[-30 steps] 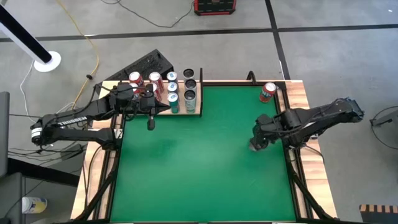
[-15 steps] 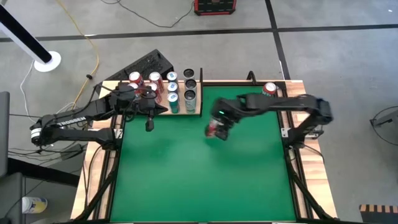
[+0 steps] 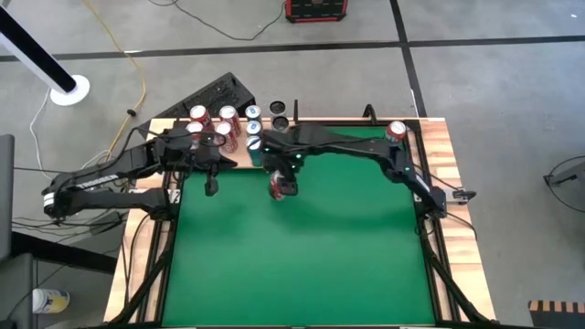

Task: Place canned beverage on shelf
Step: Put the red soda can on the shelf aligned with the other red soda cans

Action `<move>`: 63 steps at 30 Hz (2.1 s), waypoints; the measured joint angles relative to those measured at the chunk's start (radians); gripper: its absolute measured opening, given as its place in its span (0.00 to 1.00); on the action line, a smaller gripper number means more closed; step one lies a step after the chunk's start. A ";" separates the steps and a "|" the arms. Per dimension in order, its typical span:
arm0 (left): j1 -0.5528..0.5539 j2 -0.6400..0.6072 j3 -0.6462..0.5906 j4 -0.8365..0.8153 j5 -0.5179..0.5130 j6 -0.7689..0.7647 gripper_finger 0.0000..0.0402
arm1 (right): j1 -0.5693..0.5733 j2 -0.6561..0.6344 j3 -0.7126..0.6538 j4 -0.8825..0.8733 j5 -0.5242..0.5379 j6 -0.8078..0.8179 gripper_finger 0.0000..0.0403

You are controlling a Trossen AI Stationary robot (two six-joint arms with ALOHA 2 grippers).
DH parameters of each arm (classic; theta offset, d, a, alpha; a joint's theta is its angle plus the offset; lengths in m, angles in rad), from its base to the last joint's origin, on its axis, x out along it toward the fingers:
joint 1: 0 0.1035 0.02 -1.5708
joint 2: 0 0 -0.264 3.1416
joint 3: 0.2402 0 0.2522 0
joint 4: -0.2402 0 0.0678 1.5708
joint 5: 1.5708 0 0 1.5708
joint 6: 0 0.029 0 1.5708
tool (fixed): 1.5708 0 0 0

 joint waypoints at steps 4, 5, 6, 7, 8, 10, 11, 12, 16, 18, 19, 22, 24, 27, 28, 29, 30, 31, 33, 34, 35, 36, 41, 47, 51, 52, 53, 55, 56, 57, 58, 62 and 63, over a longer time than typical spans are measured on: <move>0.000 -0.013 0.000 -0.004 0.000 0.004 0.00 | 0.009 0.021 -0.041 0.020 -0.006 -0.025 0.67; 0.000 -0.013 0.000 -0.004 0.001 0.010 0.00 | 0.009 0.031 -0.040 0.011 -0.017 -0.025 0.67; 0.000 -0.014 0.000 -0.001 0.000 0.012 0.00 | 0.011 0.033 -0.038 0.012 -0.023 -0.028 0.67; 0.000 -0.014 0.000 0.000 0.000 0.012 0.00 | 0.012 0.033 -0.039 0.008 -0.019 -0.030 0.67; 0.000 -0.013 0.000 -0.002 0.000 0.013 0.00 | 0.012 0.033 -0.039 0.013 -0.013 -0.034 0.67; 0.000 -0.010 0.000 0.000 0.000 0.014 0.00 | 0.016 0.033 -0.039 0.020 -0.014 -0.055 0.69; 0.000 -0.010 0.000 -0.001 0.000 0.014 0.00 | 0.021 0.033 -0.039 0.027 -0.008 -0.060 0.72; 0.000 -0.010 0.000 -0.002 0.000 0.013 0.00 | 0.026 0.033 -0.040 0.039 -0.002 -0.062 0.76; 0.000 -0.010 0.000 -0.001 0.000 0.011 0.00 | 0.041 0.033 -0.016 0.037 -0.002 -0.062 0.92; 0.000 -0.010 0.000 -0.001 0.000 0.010 0.00 | 0.048 0.032 0.000 0.027 -0.002 -0.063 0.96; 0.000 -0.010 0.000 0.000 0.000 0.010 0.00 | 0.048 0.032 0.000 0.024 -0.002 -0.063 0.97; 0.000 -0.010 0.000 0.000 0.000 0.011 0.00 | 0.049 0.006 -0.004 -0.003 -0.001 -0.063 0.95; 0.000 -0.010 0.000 0.002 0.000 0.013 0.00 | 0.053 -0.026 -0.002 -0.021 -0.001 -0.064 0.93; 0.000 -0.002 0.000 0.011 0.011 0.015 0.00 | 0.051 -0.076 -0.001 -0.103 -0.002 -0.071 0.92; 0.000 0.001 0.000 0.018 0.018 0.014 0.00 | 0.048 -0.090 -0.001 -0.131 -0.003 -0.074 0.92; 0.000 0.005 0.000 0.020 0.025 0.012 0.00 | 0.044 -0.104 -0.001 -0.165 -0.002 -0.078 0.92; 0.000 0.014 0.000 0.028 0.037 0.012 0.00 | 0.039 -0.115 -0.001 -0.199 0.001 -0.077 0.92; 0.000 0.022 0.000 0.048 0.057 0.010 0.00 | 0.033 -0.126 -0.001 -0.234 0.008 -0.073 0.92; 0.000 0.048 0.000 0.076 0.109 0.001 0.00 | 0.021 -0.164 -0.031 -0.268 0.019 -0.056 0.92; -0.002 0.066 0.000 0.095 0.137 -0.001 0.00 | 0.012 -0.192 -0.062 -0.266 0.021 -0.051 0.92; -0.007 0.084 0.000 0.118 0.163 0.004 0.00 | 0.003 -0.227 -0.106 -0.267 0.022 -0.054 0.92; -0.017 0.105 0.000 0.137 0.181 0.016 0.01 | -0.006 -0.264 -0.153 -0.268 0.022 -0.055 0.92; -0.059 0.216 0.000 0.207 0.160 0.062 0.12 | -0.069 -0.494 -0.514 -0.136 0.030 -0.039 0.92; -0.125 0.337 0.000 0.300 0.159 0.118 0.35 | -0.140 -0.815 -1.069 0.347 0.029 -0.031 0.92; -0.165 0.392 0.000 0.420 0.118 0.106 0.53 | -0.159 -0.948 -1.324 0.615 0.028 -0.025 0.92; -0.172 0.402 0.000 0.448 0.087 0.092 0.58 | -0.161 -0.973 -1.368 0.667 0.028 -0.025 0.92; -0.178 0.412 0.000 0.478 0.051 0.074 0.63 | -0.165 -0.995 -1.406 0.718 0.028 -0.025 0.92; -0.186 0.426 0.000 0.501 -0.003 0.023 0.71 | -0.174 -1.025 -1.465 0.784 0.028 -0.025 0.92; -0.188 0.433 0.001 0.504 -0.013 -0.007 0.75 | -0.177 -1.034 -1.483 0.804 0.027 -0.025 0.92; -0.188 0.443 0.001 0.497 -0.016 -0.044 0.79 | -0.178 -1.043 -1.496 0.817 0.028 -0.025 0.92; -0.191 0.456 0.001 0.492 -0.016 -0.089 0.82 | -0.180 -1.049 -1.504 0.818 0.030 -0.026 0.92; -0.215 0.512 0.001 0.494 -0.020 -0.191 0.90 | -0.184 -1.060 -1.511 0.838 0.034 -0.006 0.92; -0.224 0.526 0.001 0.494 -0.019 -0.192 0.90 | -0.184 -1.060 -1.511 0.836 0.034 0.000 0.92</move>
